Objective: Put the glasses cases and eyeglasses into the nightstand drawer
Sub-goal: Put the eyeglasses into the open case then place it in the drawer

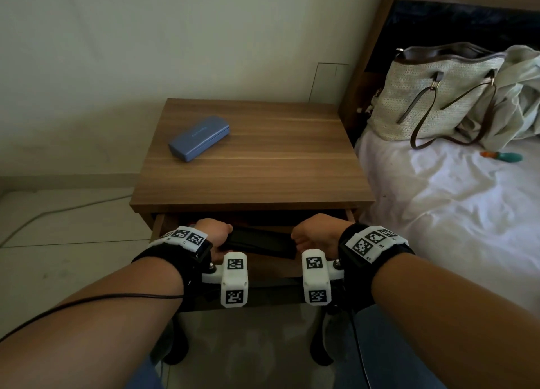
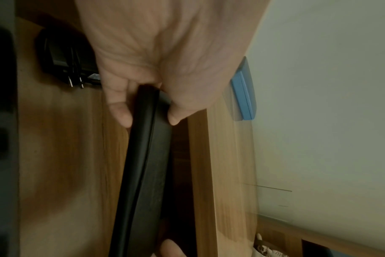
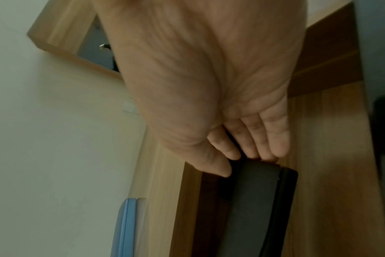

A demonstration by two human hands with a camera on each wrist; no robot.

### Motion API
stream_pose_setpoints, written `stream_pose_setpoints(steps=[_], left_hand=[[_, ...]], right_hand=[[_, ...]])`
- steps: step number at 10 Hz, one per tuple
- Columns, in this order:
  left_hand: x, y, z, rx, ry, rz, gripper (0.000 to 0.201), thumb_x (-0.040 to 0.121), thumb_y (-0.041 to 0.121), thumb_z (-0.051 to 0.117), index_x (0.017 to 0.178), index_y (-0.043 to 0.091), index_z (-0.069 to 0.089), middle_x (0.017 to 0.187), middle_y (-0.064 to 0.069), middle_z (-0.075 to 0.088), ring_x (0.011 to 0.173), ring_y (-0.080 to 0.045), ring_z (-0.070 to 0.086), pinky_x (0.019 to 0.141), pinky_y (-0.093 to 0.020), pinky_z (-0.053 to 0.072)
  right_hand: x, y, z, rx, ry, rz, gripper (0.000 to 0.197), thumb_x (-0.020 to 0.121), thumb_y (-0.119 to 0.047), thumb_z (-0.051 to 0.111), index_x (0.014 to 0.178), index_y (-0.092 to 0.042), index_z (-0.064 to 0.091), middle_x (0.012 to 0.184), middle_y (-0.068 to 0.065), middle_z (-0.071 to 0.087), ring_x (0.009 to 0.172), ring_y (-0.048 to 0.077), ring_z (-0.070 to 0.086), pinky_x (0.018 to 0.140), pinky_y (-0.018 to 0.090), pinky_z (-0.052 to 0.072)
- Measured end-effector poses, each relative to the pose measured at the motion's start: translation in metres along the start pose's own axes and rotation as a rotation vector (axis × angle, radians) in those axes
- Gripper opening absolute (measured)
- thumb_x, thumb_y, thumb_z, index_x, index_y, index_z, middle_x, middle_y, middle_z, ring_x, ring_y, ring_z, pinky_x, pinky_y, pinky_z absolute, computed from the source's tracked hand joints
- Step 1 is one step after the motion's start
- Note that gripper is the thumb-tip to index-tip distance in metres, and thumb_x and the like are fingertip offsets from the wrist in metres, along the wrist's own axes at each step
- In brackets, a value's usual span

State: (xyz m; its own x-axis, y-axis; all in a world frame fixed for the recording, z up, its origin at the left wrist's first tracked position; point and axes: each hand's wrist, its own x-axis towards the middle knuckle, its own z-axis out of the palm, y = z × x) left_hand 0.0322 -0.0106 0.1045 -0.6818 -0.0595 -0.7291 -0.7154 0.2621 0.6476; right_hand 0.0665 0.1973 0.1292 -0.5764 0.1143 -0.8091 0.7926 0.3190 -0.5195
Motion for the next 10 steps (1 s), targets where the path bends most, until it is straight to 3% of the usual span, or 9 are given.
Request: stream_pose_setpoints(steps=[1,2,3,4,5,6,7,9,10], left_hand=[[0.012,-0.001,0.004,0.061,-0.027,-0.020,0.026,0.095,0.011,0.053,0.119,0.001,0.055,0.116,-0.021,0.059,0.067,-0.020,0.056,0.063,-0.035,0.054],[0.017,0.000,0.010,0.173,-0.065,-0.032,0.038,0.095,0.009,0.053,0.132,-0.002,0.051,0.095,-0.013,0.057,0.067,-0.019,0.054,0.059,-0.031,0.051],[0.022,0.004,0.018,0.218,-0.111,-0.059,0.041,0.096,0.009,0.052,0.135,-0.004,0.048,0.074,-0.005,0.048,0.061,-0.017,0.049,0.053,-0.029,0.046],[0.031,0.011,0.023,0.246,-0.141,-0.115,0.037,0.099,0.012,0.048,0.132,-0.004,0.048,0.074,-0.008,0.050,0.063,-0.021,0.051,0.063,-0.033,0.048],[0.046,0.015,0.027,0.270,-0.173,-0.196,0.033,0.103,0.014,0.040,0.130,-0.003,0.048,0.086,-0.016,0.058,0.090,-0.033,0.060,0.087,-0.037,0.046],[0.058,0.014,0.030,0.318,-0.214,-0.222,0.034,0.103,0.013,0.038,0.133,-0.003,0.045,0.116,-0.022,0.061,0.119,-0.039,0.057,0.105,-0.045,0.043],[0.069,0.011,0.038,0.321,-0.233,-0.239,0.036,0.101,0.012,0.041,0.135,-0.001,0.044,0.129,-0.024,0.056,0.122,-0.040,0.055,0.104,-0.047,0.045],[0.083,0.010,0.048,0.312,-0.219,-0.221,0.036,0.100,0.016,0.045,0.131,-0.002,0.049,0.100,-0.015,0.062,0.088,-0.029,0.056,0.079,-0.036,0.046],[0.089,0.008,0.051,0.291,-0.205,-0.203,0.038,0.096,0.016,0.052,0.130,-0.001,0.052,0.113,-0.019,0.060,0.090,-0.027,0.053,0.073,-0.037,0.048]], right_hand=[[0.010,0.001,-0.006,0.066,-0.007,0.046,0.028,0.095,-0.008,0.052,0.120,0.003,0.055,0.104,0.013,0.063,0.115,0.030,0.060,0.094,0.038,0.049],[0.024,0.006,-0.007,0.076,0.017,0.052,0.033,0.093,-0.006,0.051,0.124,0.005,0.053,0.084,0.010,0.056,0.082,0.024,0.060,0.076,0.034,0.048],[0.042,0.012,-0.009,0.050,0.048,0.050,0.027,0.090,-0.007,0.052,0.115,-0.001,0.059,0.080,0.007,0.054,0.067,0.018,0.053,0.066,0.031,0.049],[0.059,0.015,-0.014,0.089,0.070,0.101,0.010,0.088,-0.006,0.053,0.079,-0.009,0.054,0.079,0.007,0.054,0.066,0.018,0.053,0.061,0.029,0.048],[0.074,0.015,-0.018,0.090,0.054,0.123,0.017,0.089,-0.004,0.052,0.074,-0.011,0.051,0.075,0.008,0.052,0.065,0.021,0.052,0.059,0.030,0.046],[0.084,0.014,-0.024,0.051,0.005,0.151,0.016,0.095,-0.006,0.046,0.083,-0.005,0.056,0.082,0.015,0.053,0.079,0.032,0.054,0.074,0.039,0.044],[0.096,0.015,-0.028,0.079,0.008,0.171,0.011,0.095,-0.008,0.047,0.098,-0.002,0.055,0.088,0.018,0.051,0.079,0.033,0.052,0.074,0.040,0.042],[0.115,0.019,-0.029,0.126,0.023,0.203,0.011,0.095,-0.007,0.045,0.088,-0.004,0.054,0.071,0.012,0.046,0.061,0.027,0.048,0.069,0.039,0.040],[0.119,0.021,-0.029,0.126,0.028,0.207,0.011,0.094,-0.007,0.046,0.088,-0.004,0.056,0.078,0.015,0.051,0.072,0.032,0.052,0.073,0.039,0.041]])
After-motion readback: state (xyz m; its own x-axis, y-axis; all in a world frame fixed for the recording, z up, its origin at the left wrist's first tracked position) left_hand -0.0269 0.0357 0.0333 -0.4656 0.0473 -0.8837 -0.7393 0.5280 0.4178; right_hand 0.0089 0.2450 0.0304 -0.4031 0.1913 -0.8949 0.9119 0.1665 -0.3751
